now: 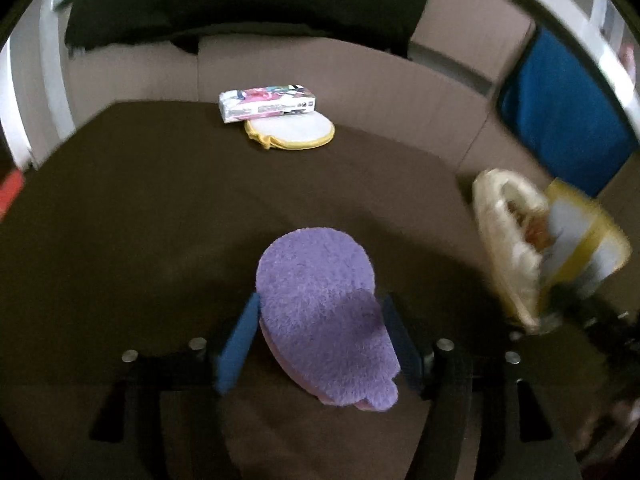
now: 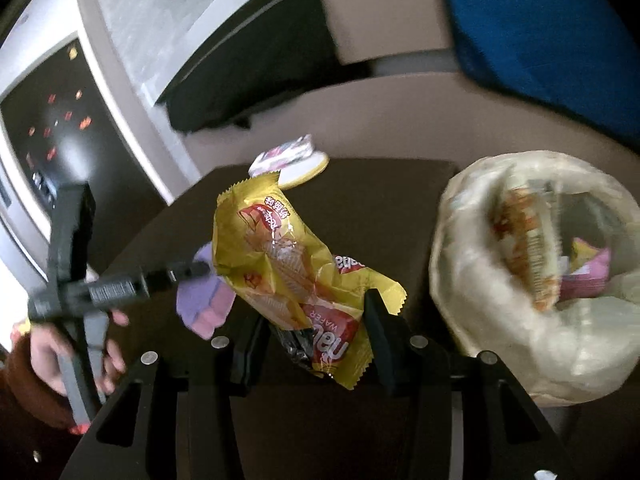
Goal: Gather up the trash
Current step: 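Carry the purple sponge with the left tool over the bin while right carries the wafer bag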
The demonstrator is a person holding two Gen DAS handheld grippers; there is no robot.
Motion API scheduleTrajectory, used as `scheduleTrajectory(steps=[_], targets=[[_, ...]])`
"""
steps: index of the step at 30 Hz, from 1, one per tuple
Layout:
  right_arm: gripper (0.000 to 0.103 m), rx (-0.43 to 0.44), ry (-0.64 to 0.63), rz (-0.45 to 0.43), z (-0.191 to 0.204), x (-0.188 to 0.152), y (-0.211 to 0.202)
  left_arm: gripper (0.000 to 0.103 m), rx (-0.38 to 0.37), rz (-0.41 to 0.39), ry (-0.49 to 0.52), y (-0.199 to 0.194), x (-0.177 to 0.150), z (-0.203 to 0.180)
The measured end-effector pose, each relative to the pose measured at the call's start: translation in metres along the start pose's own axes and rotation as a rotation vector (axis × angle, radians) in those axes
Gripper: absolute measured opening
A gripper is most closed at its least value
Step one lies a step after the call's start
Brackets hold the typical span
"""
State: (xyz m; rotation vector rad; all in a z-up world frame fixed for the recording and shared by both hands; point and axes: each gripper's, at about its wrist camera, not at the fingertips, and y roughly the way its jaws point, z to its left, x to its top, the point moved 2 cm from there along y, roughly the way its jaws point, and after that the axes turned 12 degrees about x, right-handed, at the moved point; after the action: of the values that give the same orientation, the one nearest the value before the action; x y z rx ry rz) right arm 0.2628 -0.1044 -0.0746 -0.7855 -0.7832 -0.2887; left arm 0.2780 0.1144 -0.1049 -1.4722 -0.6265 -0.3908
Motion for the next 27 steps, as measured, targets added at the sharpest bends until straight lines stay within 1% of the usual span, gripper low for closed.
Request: scheduleTrajectory(steps=[2, 7, 12, 16, 21, 27], targets=[[0.042, -0.002, 0.005, -0.018, -0.004, 0.004, -0.004, 0.066, 0.021, 0.0, -0.025, 0.004, 0.0, -0.001], [0.042, 0.003, 0.008, -0.046, -0.007, 0.009, -0.008, 0.071, 0.011, 0.054, -0.093, 0.015, -0.002, 0.004], [0.043, 0.019, 0.022, -0.047, -0.01, 0.005, -0.007, 0.071, 0.019, 0.08, -0.094, 0.018, -0.001, 0.003], [0.043, 0.02, 0.029, -0.046, -0.01, 0.003, -0.007, 0.068, 0.015, 0.08, -0.092, 0.016, -0.001, 0.002], [0.043, 0.015, 0.023, -0.058, -0.01, 0.005, -0.008, 0.064, 0.057, 0.033, -0.048, 0.008, 0.0, -0.001], [0.043, 0.008, 0.004, -0.08, -0.003, 0.014, -0.015, 0.063, 0.067, -0.103, -0.024, -0.023, 0.008, -0.003]])
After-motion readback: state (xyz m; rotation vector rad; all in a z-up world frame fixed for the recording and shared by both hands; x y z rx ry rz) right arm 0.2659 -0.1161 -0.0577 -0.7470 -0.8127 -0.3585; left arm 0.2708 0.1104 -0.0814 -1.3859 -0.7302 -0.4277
